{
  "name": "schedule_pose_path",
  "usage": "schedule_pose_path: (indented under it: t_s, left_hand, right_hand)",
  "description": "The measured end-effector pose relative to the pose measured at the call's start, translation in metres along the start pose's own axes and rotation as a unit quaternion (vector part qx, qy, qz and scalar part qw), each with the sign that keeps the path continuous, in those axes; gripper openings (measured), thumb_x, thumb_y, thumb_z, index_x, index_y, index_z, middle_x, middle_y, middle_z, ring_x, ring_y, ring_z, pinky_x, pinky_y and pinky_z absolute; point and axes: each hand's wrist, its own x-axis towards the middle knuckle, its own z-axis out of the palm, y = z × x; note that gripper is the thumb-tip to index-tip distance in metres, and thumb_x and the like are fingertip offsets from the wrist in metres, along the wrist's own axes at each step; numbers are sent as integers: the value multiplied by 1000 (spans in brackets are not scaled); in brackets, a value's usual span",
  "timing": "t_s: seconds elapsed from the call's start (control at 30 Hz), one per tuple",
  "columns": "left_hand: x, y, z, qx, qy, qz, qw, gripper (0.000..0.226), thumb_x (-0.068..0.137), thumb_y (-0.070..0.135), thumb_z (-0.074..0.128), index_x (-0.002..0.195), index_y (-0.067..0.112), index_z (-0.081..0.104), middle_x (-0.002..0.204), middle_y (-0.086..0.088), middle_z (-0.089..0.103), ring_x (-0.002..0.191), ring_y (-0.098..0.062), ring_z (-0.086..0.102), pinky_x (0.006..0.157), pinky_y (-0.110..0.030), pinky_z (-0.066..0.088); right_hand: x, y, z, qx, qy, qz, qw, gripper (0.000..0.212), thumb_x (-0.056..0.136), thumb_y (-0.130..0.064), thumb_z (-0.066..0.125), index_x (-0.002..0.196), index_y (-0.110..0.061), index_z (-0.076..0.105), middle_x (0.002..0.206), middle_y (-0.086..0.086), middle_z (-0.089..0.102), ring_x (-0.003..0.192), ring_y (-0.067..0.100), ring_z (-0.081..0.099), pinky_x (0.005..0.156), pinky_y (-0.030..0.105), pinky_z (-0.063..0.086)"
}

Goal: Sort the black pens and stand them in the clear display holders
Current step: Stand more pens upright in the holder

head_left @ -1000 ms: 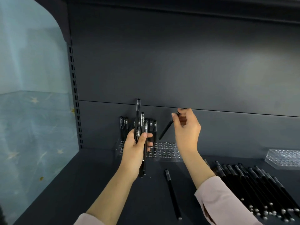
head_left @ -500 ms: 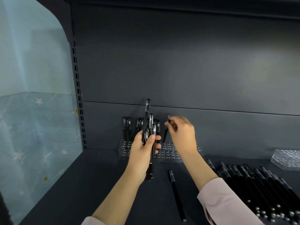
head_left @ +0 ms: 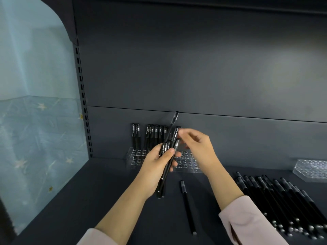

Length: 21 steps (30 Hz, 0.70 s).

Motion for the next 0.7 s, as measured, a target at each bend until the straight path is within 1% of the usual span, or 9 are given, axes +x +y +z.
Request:
schedule_pose_path:
  t_s: [0.13, 0.2, 0.3, 0.37, 0.43, 0.5, 0.57, 0.63, 0.7]
  left_hand:
    - [-2, 1, 2, 3, -7, 4, 1000, 18, 100, 19, 53, 115, 20, 63, 97, -2, 74, 75, -12, 63, 68, -29, 50]
    - [-2, 2, 2, 0, -4, 5, 1000, 19, 100, 19, 53, 116, 20, 62, 98, -2, 75, 77, -12, 65, 70, -29, 51]
    - [-2, 2, 1, -4, 0, -2, 1000, 20, 101, 19, 51, 118, 18, 61, 101, -1, 75, 83, -15, 71, 73, -29, 54]
    - [-1, 2, 0, -22, 6, -12, 1000, 21, 101, 19, 50, 120, 14, 58, 104, 0, 75, 90, -19, 73, 76, -30, 56]
    - [0, 2, -2, -34, 18, -13, 999, 22, 102, 20, 48, 122, 10, 54, 107, 1, 75, 93, -21, 73, 79, -31, 58]
    - [1, 2, -5, -36, 35, -7, 999, 22, 102, 21, 48, 122, 12, 51, 108, 2, 74, 93, -20, 73, 78, -29, 59]
    - [2, 1, -7, -40, 47, -7, 998, 24, 102, 21, 48, 124, 13, 51, 107, 3, 74, 91, -20, 74, 75, -29, 59]
    - [2, 0, -8, -38, 51, -9, 998, 25, 101, 21, 49, 125, 11, 52, 103, 3, 75, 85, -18, 73, 68, -26, 58]
    - [2, -1, -6, -31, 51, -15, 998, 24, 101, 19, 50, 123, 11, 53, 99, 2, 76, 74, -15, 70, 61, -23, 55]
  right_hand:
    - [-4, 1, -5, 72, -54, 23, 996, 21, 86, -23, 69, 100, -9, 72, 93, 14, 71, 80, 18, 64, 81, 34, 53]
    - [-4, 0, -7, 94, -77, 41, 992, 25, 82, -21, 71, 104, -9, 71, 92, 10, 71, 80, 17, 64, 83, 33, 53]
    - [-4, 0, -6, 65, -63, 47, 995, 16, 84, -8, 70, 99, -12, 72, 89, 8, 71, 79, 17, 66, 84, 31, 53]
    - [-2, -1, -8, 65, 0, 27, 998, 11, 84, -8, 71, 94, -12, 72, 88, 9, 71, 78, 18, 66, 83, 31, 55]
    - [1, -3, -14, 79, 121, -6, 989, 7, 84, -11, 72, 90, -14, 70, 84, 7, 68, 73, 17, 65, 75, 27, 55]
    - [4, -3, -23, 78, 266, -36, 960, 7, 85, -15, 72, 87, -18, 65, 82, 4, 65, 70, 18, 64, 68, 26, 54]
    - [4, -1, -30, 47, 377, -59, 923, 9, 86, -19, 70, 86, -22, 62, 80, -1, 63, 74, 21, 64, 69, 30, 56]
    - [3, 2, -31, 4, 411, -79, 908, 8, 87, -21, 69, 88, -22, 61, 80, -5, 61, 79, 23, 63, 74, 31, 55]
    - [2, 3, -26, -32, 397, -103, 911, 7, 88, -20, 69, 90, -17, 62, 84, -1, 63, 77, 15, 60, 72, 23, 51]
